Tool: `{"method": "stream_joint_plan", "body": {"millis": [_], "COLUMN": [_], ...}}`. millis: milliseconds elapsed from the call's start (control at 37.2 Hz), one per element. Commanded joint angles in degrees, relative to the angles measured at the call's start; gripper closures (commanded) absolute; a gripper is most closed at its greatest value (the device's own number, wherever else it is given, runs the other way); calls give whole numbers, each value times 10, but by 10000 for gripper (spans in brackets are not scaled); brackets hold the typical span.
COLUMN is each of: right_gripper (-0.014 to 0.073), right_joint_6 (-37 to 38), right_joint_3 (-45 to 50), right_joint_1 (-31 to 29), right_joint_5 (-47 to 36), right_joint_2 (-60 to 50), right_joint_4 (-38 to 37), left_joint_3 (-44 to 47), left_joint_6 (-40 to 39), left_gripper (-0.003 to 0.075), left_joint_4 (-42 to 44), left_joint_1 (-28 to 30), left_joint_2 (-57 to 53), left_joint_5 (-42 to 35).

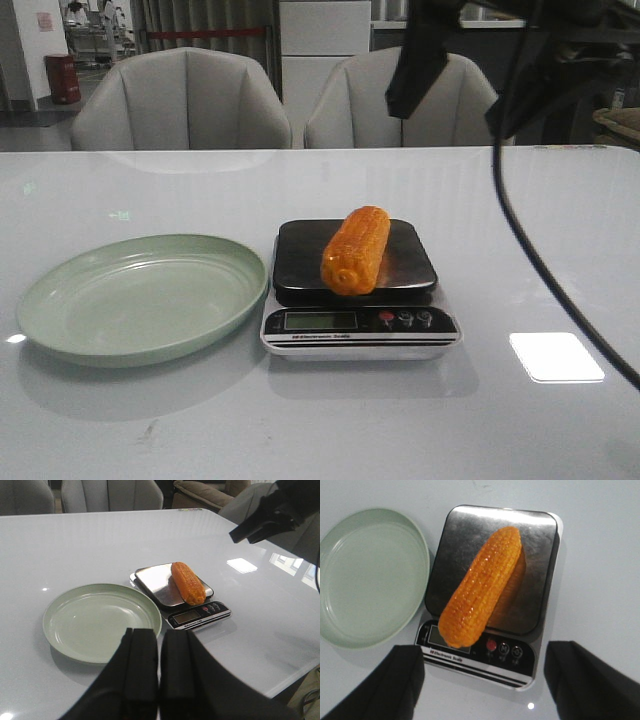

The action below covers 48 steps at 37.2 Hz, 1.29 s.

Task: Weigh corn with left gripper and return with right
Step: 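Lower the right gripper over the corn on the scale and grasp, then carry the corn with the right gripper back onto the green plate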

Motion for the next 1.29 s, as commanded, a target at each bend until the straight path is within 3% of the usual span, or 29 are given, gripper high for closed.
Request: {"method": "stream_joint_plan", "body": {"millis": [0,403,645,726,861,941,1264], "right_gripper": [-1,-1,4,76,338,440,455], "right_joint_6": [46,246,284,287,287,287,253], "right_joint_3": [-79,-252,-265,-265,-266,-280,-353], "right_joint_1": [9,68,80,80,84,93,179], "right_joint_5": [2,150,167,172,170,158,69], "right_joint_2": [37,226,278,289,297,297,321], "right_joint_4": [-11,-91,-106,-106,-105,-105,-86], "left_joint_3": [-15,-15,-15,-15,-15,-15,-15], "left_joint_6": [-1,-1,-1,-1,-1,-1,-1], "left_gripper": [606,606,606,606,606,606,606], "left_joint_4": [1,1,1,1,1,1,1], "left_joint_1": [0,0,0,0,0,0,0], "left_joint_2": [6,6,5,5,5,5,5], "left_joint_5": [-45,-45,-45,-45,-45,-45,-45]}}
